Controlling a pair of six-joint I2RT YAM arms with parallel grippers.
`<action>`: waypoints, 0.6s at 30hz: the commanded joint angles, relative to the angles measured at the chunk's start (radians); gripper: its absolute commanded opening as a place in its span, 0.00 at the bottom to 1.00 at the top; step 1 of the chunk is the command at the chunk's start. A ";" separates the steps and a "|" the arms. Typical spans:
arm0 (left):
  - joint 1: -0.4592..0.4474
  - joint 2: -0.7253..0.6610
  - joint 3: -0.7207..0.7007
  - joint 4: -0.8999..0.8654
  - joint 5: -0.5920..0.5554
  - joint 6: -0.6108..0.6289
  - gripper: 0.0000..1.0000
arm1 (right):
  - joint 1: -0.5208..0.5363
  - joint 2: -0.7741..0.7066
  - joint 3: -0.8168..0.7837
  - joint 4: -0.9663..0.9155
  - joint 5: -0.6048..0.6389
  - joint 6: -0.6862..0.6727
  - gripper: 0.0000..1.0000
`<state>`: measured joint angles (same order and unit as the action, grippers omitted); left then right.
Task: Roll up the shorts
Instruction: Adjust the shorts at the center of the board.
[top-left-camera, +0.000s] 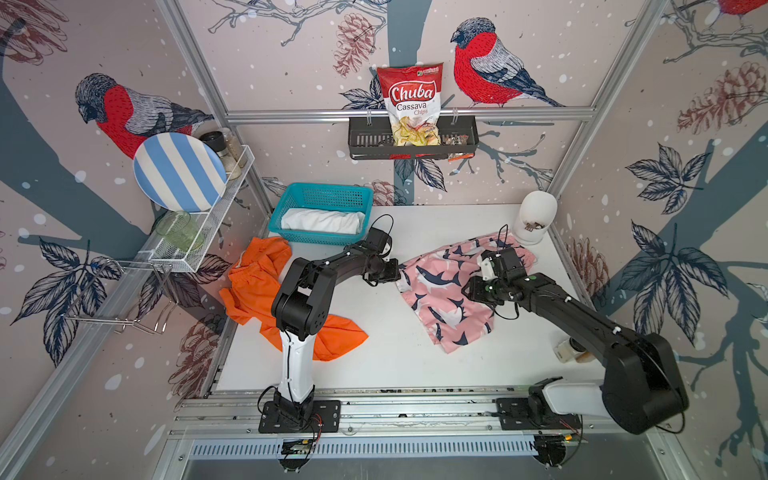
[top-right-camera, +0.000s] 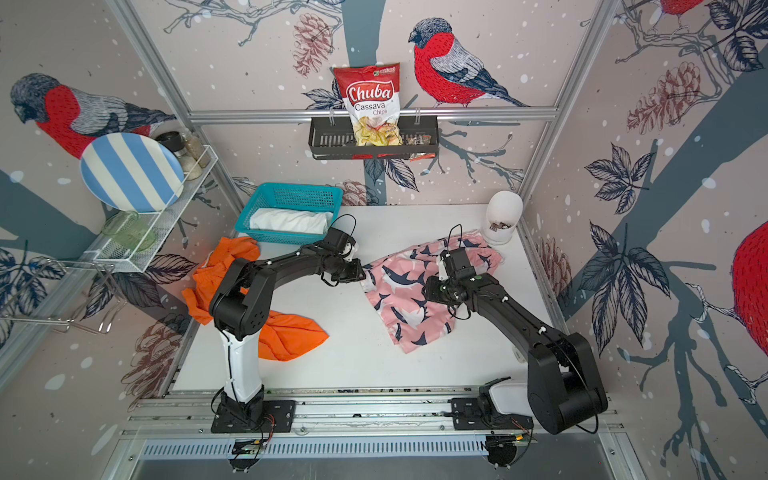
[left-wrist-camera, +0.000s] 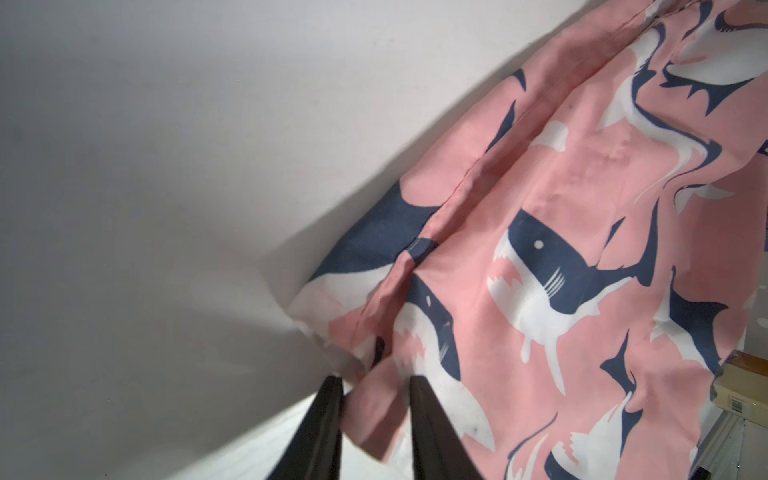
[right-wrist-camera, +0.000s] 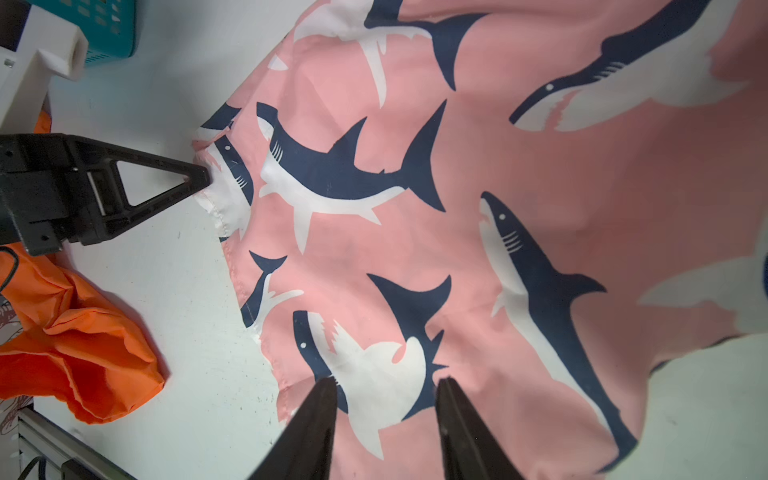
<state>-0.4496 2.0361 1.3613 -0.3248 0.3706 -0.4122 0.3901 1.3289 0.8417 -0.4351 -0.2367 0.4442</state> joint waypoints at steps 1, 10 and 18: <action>-0.009 -0.004 0.010 -0.011 0.016 0.016 0.16 | 0.001 -0.015 0.008 -0.036 0.016 -0.002 0.44; -0.030 -0.122 0.093 -0.079 -0.011 -0.019 0.00 | -0.004 -0.046 0.023 -0.054 0.039 -0.005 0.43; -0.020 -0.094 0.229 -0.149 -0.121 -0.032 0.00 | -0.003 -0.041 0.023 -0.045 0.043 -0.003 0.43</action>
<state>-0.4778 1.9057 1.5436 -0.4183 0.3058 -0.4412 0.3862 1.2858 0.8581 -0.4747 -0.2134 0.4442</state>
